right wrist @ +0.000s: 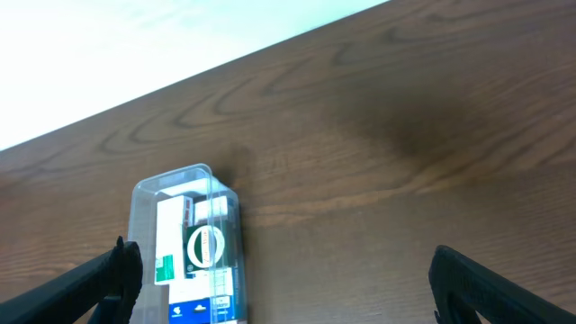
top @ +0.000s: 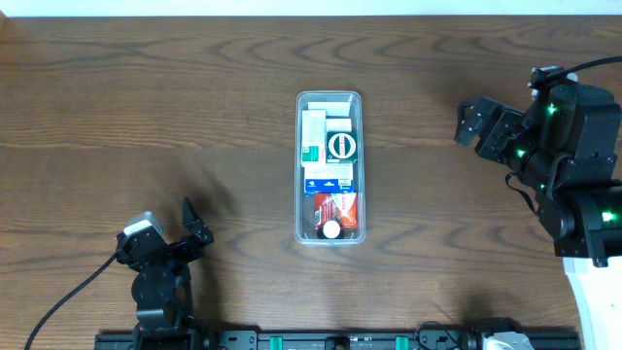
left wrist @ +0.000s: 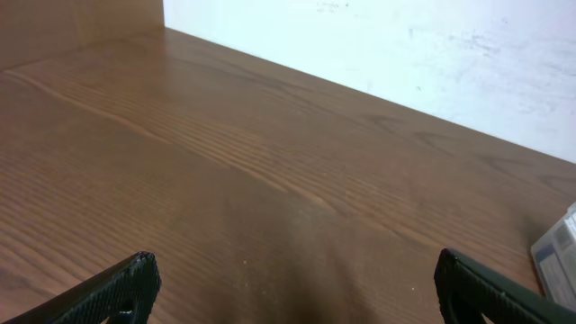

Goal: Pack container

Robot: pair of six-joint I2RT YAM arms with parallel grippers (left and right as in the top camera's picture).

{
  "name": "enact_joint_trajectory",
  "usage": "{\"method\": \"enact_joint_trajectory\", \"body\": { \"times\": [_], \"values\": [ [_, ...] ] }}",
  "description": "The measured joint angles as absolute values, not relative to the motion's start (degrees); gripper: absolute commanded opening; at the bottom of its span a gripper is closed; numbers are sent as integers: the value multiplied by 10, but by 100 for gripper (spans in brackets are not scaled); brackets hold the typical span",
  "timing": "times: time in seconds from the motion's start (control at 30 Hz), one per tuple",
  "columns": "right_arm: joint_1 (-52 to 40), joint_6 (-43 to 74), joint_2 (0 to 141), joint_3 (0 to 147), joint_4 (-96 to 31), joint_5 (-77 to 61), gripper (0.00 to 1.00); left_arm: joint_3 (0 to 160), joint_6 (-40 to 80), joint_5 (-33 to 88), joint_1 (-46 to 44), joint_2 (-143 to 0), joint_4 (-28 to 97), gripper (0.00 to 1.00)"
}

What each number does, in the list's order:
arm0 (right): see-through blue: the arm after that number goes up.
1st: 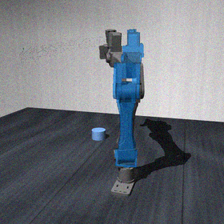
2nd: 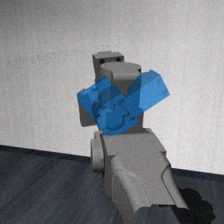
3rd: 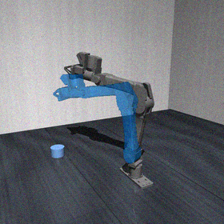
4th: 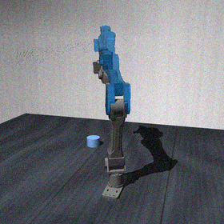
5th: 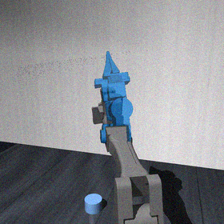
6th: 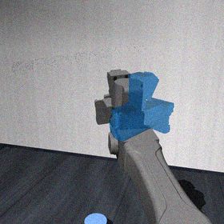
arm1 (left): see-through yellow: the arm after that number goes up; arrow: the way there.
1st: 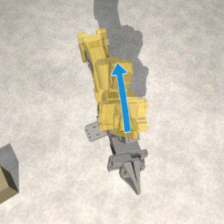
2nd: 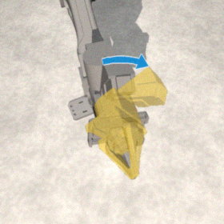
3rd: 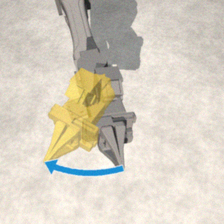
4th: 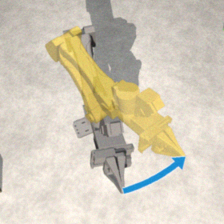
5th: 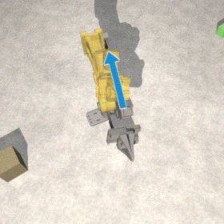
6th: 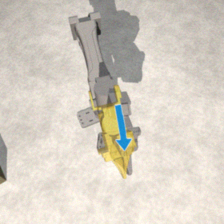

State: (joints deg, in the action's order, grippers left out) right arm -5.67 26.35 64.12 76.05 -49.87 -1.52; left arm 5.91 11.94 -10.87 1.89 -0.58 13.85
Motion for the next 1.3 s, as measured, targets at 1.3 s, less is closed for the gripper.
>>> {"method": "enact_joint_trajectory", "body": {
  "times": [1.3],
  "values": [
    [-57,57,307,546,-316,-2,99,58,119,-109,19,-6,136,98]
  ]
}}
